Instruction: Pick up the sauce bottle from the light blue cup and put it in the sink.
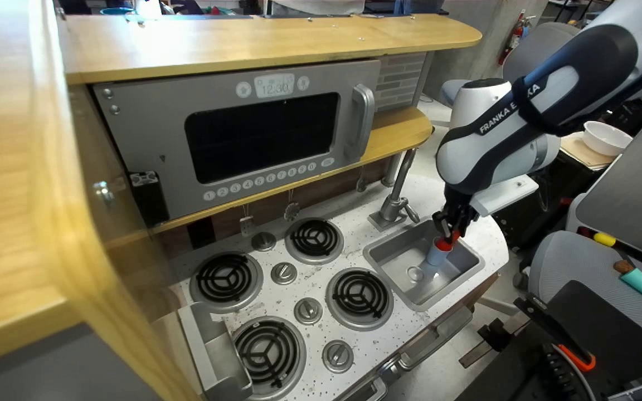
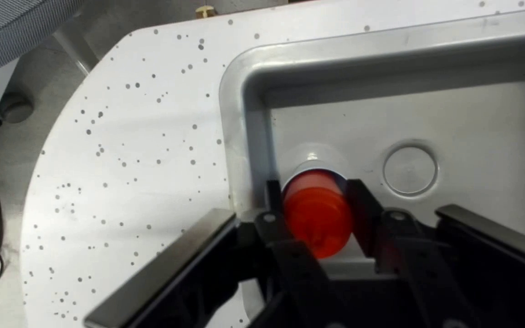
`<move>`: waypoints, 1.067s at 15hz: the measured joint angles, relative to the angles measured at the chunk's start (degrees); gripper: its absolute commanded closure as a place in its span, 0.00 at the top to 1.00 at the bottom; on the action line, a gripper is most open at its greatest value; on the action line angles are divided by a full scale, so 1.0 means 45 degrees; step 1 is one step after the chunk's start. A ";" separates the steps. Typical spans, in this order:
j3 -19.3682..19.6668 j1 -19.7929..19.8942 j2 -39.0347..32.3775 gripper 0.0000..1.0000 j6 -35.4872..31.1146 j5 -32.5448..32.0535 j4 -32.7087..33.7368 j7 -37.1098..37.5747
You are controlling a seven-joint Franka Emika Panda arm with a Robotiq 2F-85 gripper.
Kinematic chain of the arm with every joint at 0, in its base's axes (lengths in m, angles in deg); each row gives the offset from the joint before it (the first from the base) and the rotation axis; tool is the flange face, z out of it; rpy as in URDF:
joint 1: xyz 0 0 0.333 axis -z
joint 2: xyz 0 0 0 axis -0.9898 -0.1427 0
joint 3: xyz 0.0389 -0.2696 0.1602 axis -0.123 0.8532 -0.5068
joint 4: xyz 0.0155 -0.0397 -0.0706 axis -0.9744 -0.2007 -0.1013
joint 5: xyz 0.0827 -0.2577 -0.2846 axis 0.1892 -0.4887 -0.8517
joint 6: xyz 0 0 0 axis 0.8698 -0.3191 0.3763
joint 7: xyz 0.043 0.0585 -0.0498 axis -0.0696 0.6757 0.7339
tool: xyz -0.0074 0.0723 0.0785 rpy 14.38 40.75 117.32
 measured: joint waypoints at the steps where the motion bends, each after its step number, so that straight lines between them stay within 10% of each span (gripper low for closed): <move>1: 0.0000 0.0044 0.0360 0.14 0.0005 0.0000 -0.0311 -0.0090; 16: -0.1179 -0.0304 0.3561 0.14 -0.0173 0.0005 -0.3995 -0.0594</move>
